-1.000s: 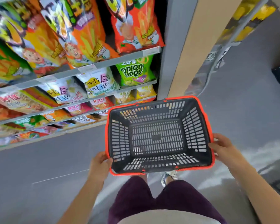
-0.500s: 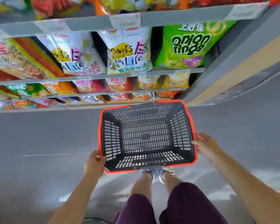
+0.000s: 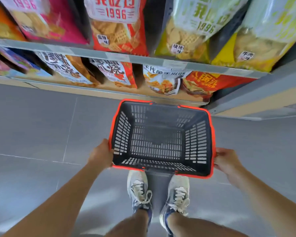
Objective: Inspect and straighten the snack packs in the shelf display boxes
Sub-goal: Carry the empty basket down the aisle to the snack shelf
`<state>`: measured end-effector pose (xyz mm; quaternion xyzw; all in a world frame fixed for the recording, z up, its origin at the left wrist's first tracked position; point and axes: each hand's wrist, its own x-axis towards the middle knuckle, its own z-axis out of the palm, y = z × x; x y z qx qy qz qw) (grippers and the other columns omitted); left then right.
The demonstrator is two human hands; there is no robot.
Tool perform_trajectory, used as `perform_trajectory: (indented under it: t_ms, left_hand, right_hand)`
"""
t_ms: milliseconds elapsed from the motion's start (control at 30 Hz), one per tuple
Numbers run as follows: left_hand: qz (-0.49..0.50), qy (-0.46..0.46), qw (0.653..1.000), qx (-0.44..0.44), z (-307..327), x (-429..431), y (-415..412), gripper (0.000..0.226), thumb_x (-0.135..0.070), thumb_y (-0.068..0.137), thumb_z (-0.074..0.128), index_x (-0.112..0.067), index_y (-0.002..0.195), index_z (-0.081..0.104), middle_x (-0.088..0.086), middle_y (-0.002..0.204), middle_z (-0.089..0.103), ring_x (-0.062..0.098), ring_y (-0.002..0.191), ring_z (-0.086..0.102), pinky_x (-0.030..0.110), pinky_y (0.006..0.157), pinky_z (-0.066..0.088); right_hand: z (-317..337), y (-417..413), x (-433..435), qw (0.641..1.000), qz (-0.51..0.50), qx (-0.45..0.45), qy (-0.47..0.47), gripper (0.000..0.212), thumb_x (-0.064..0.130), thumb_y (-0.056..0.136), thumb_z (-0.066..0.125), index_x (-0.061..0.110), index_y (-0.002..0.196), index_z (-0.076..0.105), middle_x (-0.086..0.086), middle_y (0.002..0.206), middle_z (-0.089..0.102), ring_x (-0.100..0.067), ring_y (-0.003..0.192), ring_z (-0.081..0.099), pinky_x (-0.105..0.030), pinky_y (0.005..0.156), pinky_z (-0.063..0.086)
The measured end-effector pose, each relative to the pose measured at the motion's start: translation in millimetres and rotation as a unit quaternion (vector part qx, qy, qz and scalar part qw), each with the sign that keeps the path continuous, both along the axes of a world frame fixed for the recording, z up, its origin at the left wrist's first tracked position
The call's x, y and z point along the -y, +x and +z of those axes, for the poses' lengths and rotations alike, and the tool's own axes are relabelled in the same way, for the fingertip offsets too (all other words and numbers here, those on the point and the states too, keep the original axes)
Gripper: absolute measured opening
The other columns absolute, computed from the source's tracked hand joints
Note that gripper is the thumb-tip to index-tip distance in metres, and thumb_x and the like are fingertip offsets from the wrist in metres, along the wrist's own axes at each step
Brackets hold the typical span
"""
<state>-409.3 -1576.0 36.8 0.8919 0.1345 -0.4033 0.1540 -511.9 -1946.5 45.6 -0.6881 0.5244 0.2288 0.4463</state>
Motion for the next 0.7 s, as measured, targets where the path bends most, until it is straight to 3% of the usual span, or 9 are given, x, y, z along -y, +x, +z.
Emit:
perform_trajectory:
  t_ms: [67, 133, 200, 300, 367, 433, 500, 567, 700]
  left_hand:
    - [0.028, -0.012, 1.000, 0.000, -29, 4, 2, 0.017, -0.005, 0.092, 0.040, -0.009, 0.108, 0.045, 0.017, 0.080, 0.066, 0.037, 0.076, 0.068, 0.047, 0.074, 0.057]
    - [0.078, -0.048, 0.996, 0.009, -52, 7, 3, 0.025, -0.002, 0.091, 0.042, -0.010, 0.113, 0.047, 0.020, 0.094, 0.066, 0.040, 0.081, 0.067, 0.052, 0.076, 0.057]
    - [0.127, -0.078, 0.989, 0.021, -70, 9, 2, 0.034, 0.000, 0.090, 0.044, -0.009, 0.122, 0.050, 0.021, 0.103, 0.066, 0.043, 0.089, 0.066, 0.055, 0.080, 0.055]
    - [0.139, -0.060, 0.987, 0.052, -82, 9, 3, 0.032, -0.007, 0.095, 0.042, -0.012, 0.124, 0.054, 0.018, 0.099, 0.071, 0.036, 0.086, 0.068, 0.047, 0.075, 0.057]
    - [0.140, -0.058, 0.987, 0.061, -81, 9, 4, 0.032, -0.012, 0.098, 0.038, -0.012, 0.125, 0.056, 0.016, 0.095, 0.072, 0.030, 0.078, 0.067, 0.038, 0.070, 0.055]
    - [0.147, -0.059, 0.986, 0.051, -72, 9, 5, 0.037, -0.014, 0.100, 0.036, -0.011, 0.134, 0.049, 0.022, 0.108, 0.069, 0.036, 0.091, 0.067, 0.042, 0.080, 0.055]
    - [0.165, -0.058, 0.983, 0.047, -50, 9, 3, 0.041, -0.014, 0.100, 0.036, -0.010, 0.141, 0.041, 0.026, 0.121, 0.061, 0.044, 0.104, 0.062, 0.049, 0.090, 0.052]
    - [0.174, -0.064, 0.981, 0.065, -13, 7, -3, 0.039, -0.014, 0.099, 0.038, -0.013, 0.137, 0.046, 0.023, 0.120, 0.061, 0.044, 0.105, 0.061, 0.050, 0.091, 0.051]
    - [0.158, -0.073, 0.979, 0.110, 104, 2, -14, 0.027, -0.013, 0.094, 0.047, -0.025, 0.106, 0.068, 0.003, 0.105, 0.072, 0.029, 0.094, 0.066, 0.039, 0.084, 0.054]
  right_hand:
    - [-28, 7, 0, 0.999, 0.009, 0.012, -0.028, 0.020, -0.014, 0.081, 0.051, -0.007, 0.087, 0.069, -0.014, 0.076, 0.056, -0.022, 0.070, 0.046, -0.055, 0.075, 0.053]
    - [-48, 10, -2, 0.998, 0.037, 0.025, -0.043, 0.020, -0.011, 0.080, 0.054, 0.003, 0.080, 0.069, -0.017, 0.074, 0.059, -0.019, 0.065, 0.046, -0.042, 0.063, 0.044]
    - [-61, 10, -4, 0.997, 0.051, 0.038, -0.049, 0.021, -0.010, 0.079, 0.056, 0.003, 0.088, 0.070, -0.023, 0.084, 0.068, -0.023, 0.072, 0.055, -0.048, 0.072, 0.050]
    - [-67, 7, -5, 0.992, 0.105, 0.044, -0.051, 0.030, 0.001, 0.084, 0.058, 0.015, 0.110, 0.067, -0.011, 0.106, 0.072, -0.028, 0.097, 0.065, -0.044, 0.089, 0.051]
    - [-64, 8, -1, 0.983, 0.174, 0.018, -0.052, 0.037, 0.008, 0.090, 0.056, 0.017, 0.127, 0.055, -0.010, 0.120, 0.066, -0.031, 0.109, 0.061, -0.038, 0.088, 0.045]
    - [-55, 11, 2, 0.972, 0.225, -0.023, -0.064, 0.045, 0.015, 0.094, 0.056, 0.009, 0.136, 0.040, -0.017, 0.132, 0.059, -0.037, 0.118, 0.056, -0.037, 0.087, 0.042]
    - [-36, 15, 2, 0.966, 0.242, -0.051, -0.077, 0.064, 0.021, 0.095, 0.056, 0.005, 0.148, 0.025, -0.020, 0.146, 0.046, -0.038, 0.129, 0.049, -0.042, 0.100, 0.041]
    - [-2, 19, -4, 0.968, 0.226, -0.039, -0.105, 0.063, 0.017, 0.093, 0.056, 0.007, 0.149, 0.028, -0.021, 0.143, 0.049, -0.037, 0.125, 0.052, -0.040, 0.100, 0.041]
    - [98, 21, -19, 0.967, 0.229, 0.065, -0.093, 0.037, 0.000, 0.091, 0.055, 0.009, 0.126, 0.057, -0.012, 0.109, 0.068, -0.031, 0.102, 0.065, -0.028, 0.084, 0.044]
